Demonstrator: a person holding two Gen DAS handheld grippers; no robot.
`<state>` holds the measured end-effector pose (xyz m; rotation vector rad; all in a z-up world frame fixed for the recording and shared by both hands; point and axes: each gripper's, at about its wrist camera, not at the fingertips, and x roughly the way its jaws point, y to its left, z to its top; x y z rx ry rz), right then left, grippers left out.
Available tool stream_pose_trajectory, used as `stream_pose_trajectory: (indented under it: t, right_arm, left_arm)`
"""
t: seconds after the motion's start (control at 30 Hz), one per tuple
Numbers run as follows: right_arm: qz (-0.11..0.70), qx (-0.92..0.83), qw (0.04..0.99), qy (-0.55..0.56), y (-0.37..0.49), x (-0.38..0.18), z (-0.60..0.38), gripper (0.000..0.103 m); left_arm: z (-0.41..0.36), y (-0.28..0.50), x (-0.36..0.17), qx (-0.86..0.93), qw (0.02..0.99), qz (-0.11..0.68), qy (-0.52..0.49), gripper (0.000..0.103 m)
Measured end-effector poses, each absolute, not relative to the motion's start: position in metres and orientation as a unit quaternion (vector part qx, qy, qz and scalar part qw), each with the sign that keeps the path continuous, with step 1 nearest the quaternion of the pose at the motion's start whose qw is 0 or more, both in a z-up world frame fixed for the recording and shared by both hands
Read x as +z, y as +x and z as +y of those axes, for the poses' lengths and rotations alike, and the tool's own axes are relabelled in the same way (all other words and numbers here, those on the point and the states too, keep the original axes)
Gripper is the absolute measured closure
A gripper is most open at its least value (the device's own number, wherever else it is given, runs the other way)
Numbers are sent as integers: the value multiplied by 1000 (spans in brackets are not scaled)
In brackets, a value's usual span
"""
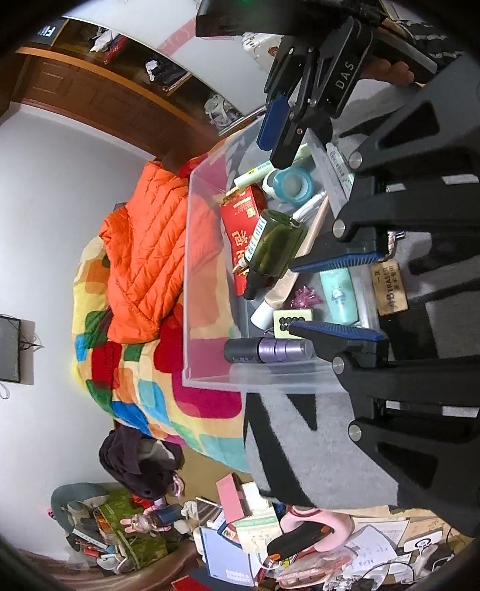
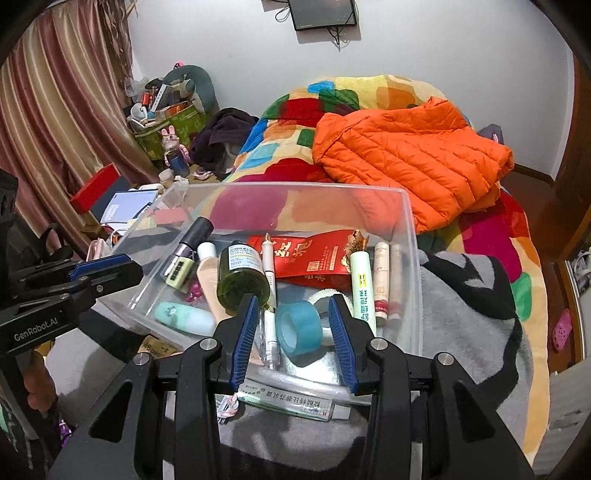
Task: Organize objects
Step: 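Carry cube and tape roll over the clear box and open both tools, then grasp the tan eraser with the left tool while the right tool grasps the toothpaste tube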
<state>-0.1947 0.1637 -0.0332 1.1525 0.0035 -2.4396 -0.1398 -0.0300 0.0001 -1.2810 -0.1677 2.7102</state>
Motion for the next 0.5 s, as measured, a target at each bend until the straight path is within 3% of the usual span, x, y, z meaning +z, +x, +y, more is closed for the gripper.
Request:
stream_pose_trajectory:
  t: [0.1, 0.17, 0.5]
  right_arm:
    - [-3, -885, 225, 407, -187, -24, 167, 63]
    - [-5, -887, 233, 399, -179, -17, 169, 59]
    - [21, -883, 254, 395, -135, -20, 172, 57]
  left_arm:
    - [-30, -128, 10, 907, 72, -52, -411, 58]
    - [-30, -119, 13, 910, 74, -47, -405, 54]
    - [-24, -85, -10, 897, 79, -28, -434, 51]
